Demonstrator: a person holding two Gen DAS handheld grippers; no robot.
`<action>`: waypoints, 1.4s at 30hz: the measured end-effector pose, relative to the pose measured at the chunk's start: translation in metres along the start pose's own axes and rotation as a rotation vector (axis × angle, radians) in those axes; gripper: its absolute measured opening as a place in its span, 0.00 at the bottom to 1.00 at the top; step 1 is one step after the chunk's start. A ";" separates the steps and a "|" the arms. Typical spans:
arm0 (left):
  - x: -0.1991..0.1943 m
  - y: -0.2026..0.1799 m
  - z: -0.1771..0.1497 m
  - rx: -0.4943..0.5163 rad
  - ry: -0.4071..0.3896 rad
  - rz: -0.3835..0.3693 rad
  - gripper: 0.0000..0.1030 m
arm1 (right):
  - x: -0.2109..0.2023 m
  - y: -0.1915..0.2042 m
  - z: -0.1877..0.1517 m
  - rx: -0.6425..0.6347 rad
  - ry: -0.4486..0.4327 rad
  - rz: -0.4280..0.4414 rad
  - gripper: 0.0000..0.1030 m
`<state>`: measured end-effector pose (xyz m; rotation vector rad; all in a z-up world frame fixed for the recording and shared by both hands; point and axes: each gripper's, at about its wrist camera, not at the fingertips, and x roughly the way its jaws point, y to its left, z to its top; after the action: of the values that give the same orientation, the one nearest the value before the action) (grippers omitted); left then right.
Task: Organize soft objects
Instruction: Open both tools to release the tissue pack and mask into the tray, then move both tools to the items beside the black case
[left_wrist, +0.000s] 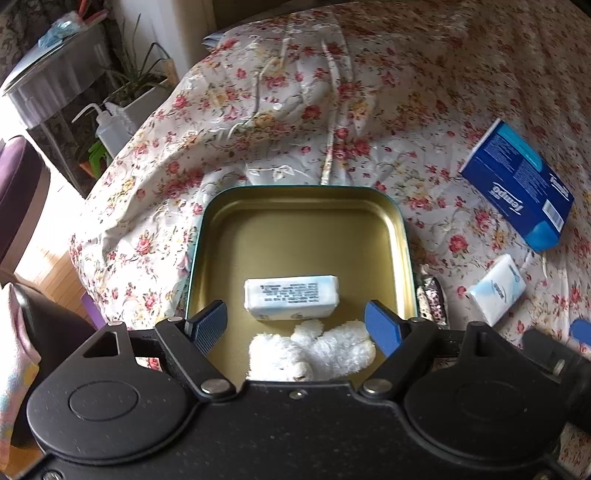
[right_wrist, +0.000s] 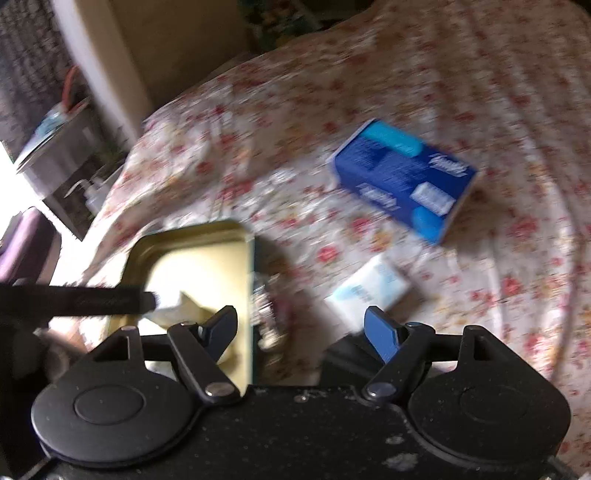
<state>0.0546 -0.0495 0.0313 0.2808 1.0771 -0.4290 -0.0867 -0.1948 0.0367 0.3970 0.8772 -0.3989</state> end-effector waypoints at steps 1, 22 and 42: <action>-0.001 -0.002 -0.001 0.007 -0.001 -0.001 0.76 | -0.001 -0.005 0.002 0.008 -0.010 -0.017 0.75; -0.036 -0.061 -0.047 0.266 -0.003 -0.167 0.76 | -0.026 -0.091 -0.034 0.224 -0.102 -0.177 0.84; -0.038 -0.094 -0.089 0.404 0.063 -0.240 0.76 | -0.042 -0.096 -0.122 0.342 0.011 -0.190 1.00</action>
<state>-0.0749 -0.0869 0.0241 0.5273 1.0844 -0.8605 -0.2385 -0.2103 -0.0164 0.6332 0.8616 -0.7280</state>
